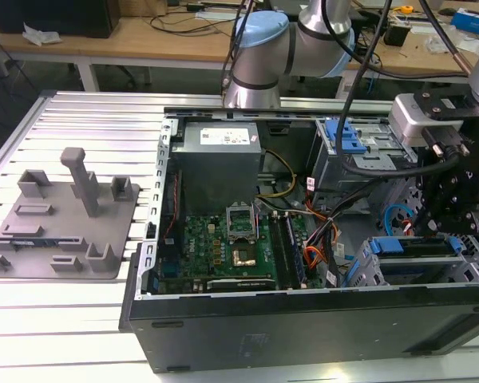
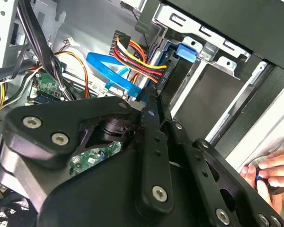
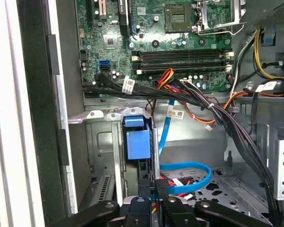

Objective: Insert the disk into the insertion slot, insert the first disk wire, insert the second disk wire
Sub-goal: 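Insert the second disk wire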

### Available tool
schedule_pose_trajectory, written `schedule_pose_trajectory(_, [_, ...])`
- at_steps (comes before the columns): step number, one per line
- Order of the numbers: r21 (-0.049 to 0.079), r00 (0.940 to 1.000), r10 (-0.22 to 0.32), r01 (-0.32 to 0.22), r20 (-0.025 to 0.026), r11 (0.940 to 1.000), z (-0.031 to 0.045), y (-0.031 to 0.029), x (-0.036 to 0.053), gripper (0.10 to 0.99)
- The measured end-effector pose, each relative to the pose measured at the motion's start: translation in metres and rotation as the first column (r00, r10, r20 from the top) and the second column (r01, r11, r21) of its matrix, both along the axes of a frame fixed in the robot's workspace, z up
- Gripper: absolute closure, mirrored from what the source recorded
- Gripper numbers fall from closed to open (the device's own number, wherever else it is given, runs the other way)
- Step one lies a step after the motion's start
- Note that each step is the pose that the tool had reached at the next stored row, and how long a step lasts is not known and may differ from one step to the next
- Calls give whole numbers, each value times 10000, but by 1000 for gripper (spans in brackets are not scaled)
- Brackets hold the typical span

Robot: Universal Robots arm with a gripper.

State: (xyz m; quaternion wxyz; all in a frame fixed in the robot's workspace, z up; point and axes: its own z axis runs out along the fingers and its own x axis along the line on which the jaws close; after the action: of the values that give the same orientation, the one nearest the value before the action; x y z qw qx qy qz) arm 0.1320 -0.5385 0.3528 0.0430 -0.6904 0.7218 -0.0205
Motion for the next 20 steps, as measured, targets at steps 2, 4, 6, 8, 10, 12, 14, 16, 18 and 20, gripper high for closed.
schedule_pose_trajectory(2, [0,10000,1,-1,0,10000,-8,-6,0,925])
schedule_pose_trajectory(4, [2,10000,0,0,-1,10000,-19,-6,0,925])
schedule_pose_trajectory(6, [2,10000,1,-1,-11,10000,-27,-6,3,925])
schedule_pose_trajectory(8, [1,10000,0,0,-20,10000,-35,-6,5,925])
schedule_pose_trajectory(10, [3,10000,0,0,-22,10000,-40,-6,10,925])
schedule_pose_trajectory(12, [4,10000,0,0,-22,10000,-45,-6,11,925])
schedule_pose_trajectory(14, [5,10000,0,0,-23,10000,-57,-6,11,925])
schedule_pose_trajectory(16, [7,10000,1,-1,-23,10000,-64,-6,11,925])
schedule_pose_trajectory(18, [11,10000,0,0,-24,10000,-73,-6,11,925])
schedule_pose_trajectory(20, [12,10000,0,0,-27,10000,-81,-6,12,925])
